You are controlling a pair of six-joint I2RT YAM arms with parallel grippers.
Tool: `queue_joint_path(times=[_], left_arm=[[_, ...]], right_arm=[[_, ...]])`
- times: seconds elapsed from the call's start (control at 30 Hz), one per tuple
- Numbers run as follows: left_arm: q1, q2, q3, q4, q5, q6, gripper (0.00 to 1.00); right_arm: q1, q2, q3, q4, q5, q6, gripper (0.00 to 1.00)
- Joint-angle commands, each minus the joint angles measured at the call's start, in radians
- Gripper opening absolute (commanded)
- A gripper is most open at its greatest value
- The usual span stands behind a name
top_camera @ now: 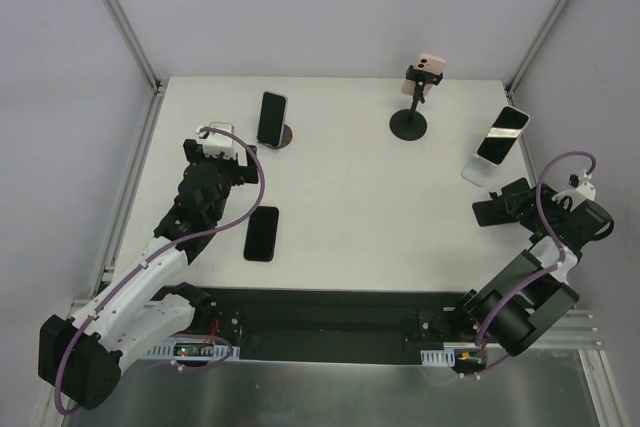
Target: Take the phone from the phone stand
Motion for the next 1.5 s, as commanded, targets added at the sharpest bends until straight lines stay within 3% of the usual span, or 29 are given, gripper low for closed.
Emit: queue_joint_path(times=[0.0, 0.07, 0.1, 0.43, 0.53, 0.7, 0.9, 1.03, 1.47], left_arm=[[-0.005, -0.026, -0.012, 0.047, -0.021, 0.021, 0.99], [-0.005, -0.024, -0.012, 0.047, -0.019, 0.021, 0.99], [-0.003, -0.026, -0.012, 0.047, -0.019, 0.021, 0.99], [-0.006, -0.022, -0.01, 0.041, -0.018, 0.012, 0.99], [-0.006, -0.019, -0.009, 0.039, -0.011, 0.012, 0.99], [-0.006, -0.015, -0.003, 0.033, -0.01, 0.017, 0.99], [-0.005, -0.016, 0.005, 0.022, -0.008, 0.034, 0.99], [-0.006, -0.013, 0.006, 0.016, -0.002, 0.038, 0.99], [-0.005, 0.002, 0.011, 0.007, -0.007, 0.06, 0.99]], right_arm=[[0.001, -0.11, -0.014, -0.035, 0.071, -0.037, 0.63], [0.008, -0.15, -0.007, -0.068, 0.112, -0.047, 0.77], [0.011, -0.159, 0.004, -0.083, 0.125, -0.047, 0.8], [0.076, -0.241, 0.159, -0.287, 0.35, -0.034, 0.95], [0.105, -0.235, 0.251, -0.356, 0.497, 0.004, 1.0], [0.192, -0.192, 0.515, -0.482, 0.576, 0.083, 0.96], [0.244, -0.15, 0.62, -0.54, 0.499, 0.113, 0.96], [0.413, -0.026, 0.726, -0.658, 0.71, 0.004, 0.96], [0.604, 0.382, 1.044, -0.737, 0.993, 0.108, 0.96]])
